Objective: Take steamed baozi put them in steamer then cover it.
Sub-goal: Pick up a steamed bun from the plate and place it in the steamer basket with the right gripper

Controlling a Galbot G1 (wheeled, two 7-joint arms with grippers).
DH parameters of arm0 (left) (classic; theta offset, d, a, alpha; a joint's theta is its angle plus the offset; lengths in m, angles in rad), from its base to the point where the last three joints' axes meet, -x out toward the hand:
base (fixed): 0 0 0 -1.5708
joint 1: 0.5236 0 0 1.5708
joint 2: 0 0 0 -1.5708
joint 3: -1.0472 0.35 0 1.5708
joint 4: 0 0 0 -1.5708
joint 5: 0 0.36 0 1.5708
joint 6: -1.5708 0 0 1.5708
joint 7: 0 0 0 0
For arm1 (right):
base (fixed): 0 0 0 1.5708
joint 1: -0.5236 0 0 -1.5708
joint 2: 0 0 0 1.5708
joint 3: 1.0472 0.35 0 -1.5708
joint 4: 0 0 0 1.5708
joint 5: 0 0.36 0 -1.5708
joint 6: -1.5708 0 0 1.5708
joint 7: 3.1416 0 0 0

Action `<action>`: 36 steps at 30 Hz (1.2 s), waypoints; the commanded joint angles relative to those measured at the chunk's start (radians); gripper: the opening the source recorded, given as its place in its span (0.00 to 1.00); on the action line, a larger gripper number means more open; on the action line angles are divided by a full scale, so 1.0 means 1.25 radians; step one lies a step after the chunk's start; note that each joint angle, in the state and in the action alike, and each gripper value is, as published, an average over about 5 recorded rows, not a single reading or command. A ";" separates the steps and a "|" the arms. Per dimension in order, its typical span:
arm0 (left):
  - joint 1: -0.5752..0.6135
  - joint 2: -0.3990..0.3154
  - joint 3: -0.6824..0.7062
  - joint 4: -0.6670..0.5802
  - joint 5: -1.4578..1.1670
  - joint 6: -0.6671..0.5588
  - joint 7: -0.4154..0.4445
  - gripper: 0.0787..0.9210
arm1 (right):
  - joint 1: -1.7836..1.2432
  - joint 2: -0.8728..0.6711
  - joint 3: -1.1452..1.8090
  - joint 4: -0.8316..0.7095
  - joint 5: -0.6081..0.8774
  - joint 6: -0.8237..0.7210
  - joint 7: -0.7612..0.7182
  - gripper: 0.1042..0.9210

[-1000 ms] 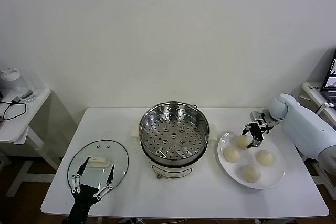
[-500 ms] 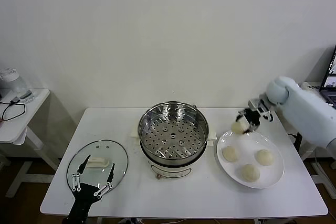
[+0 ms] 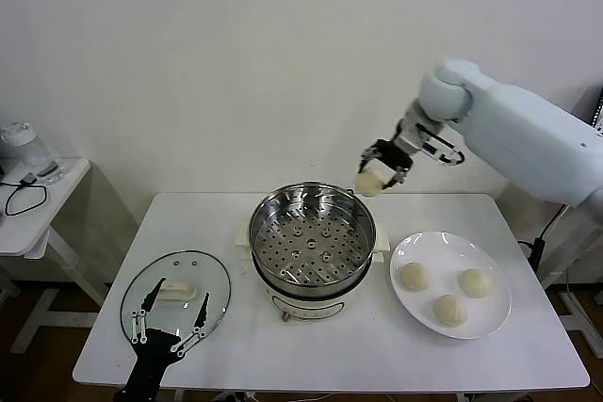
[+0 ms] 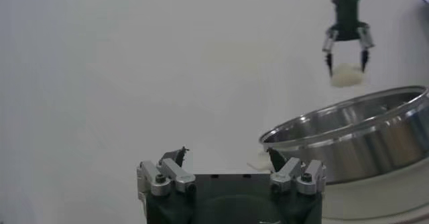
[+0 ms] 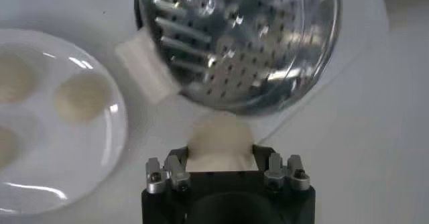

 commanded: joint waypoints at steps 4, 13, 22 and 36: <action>0.001 -0.004 0.001 0.000 0.000 -0.004 0.000 0.88 | -0.028 0.154 -0.037 -0.025 -0.120 0.067 0.001 0.70; 0.002 -0.005 0.000 -0.006 0.000 -0.004 0.000 0.88 | -0.104 0.208 -0.010 -0.100 -0.200 0.074 0.013 0.70; 0.001 -0.005 -0.001 -0.004 0.000 -0.007 -0.002 0.88 | -0.143 0.243 0.013 -0.149 -0.247 0.086 0.036 0.70; -0.002 -0.006 -0.003 -0.002 0.000 -0.009 -0.005 0.88 | -0.151 0.243 0.030 -0.156 -0.242 0.087 0.049 0.81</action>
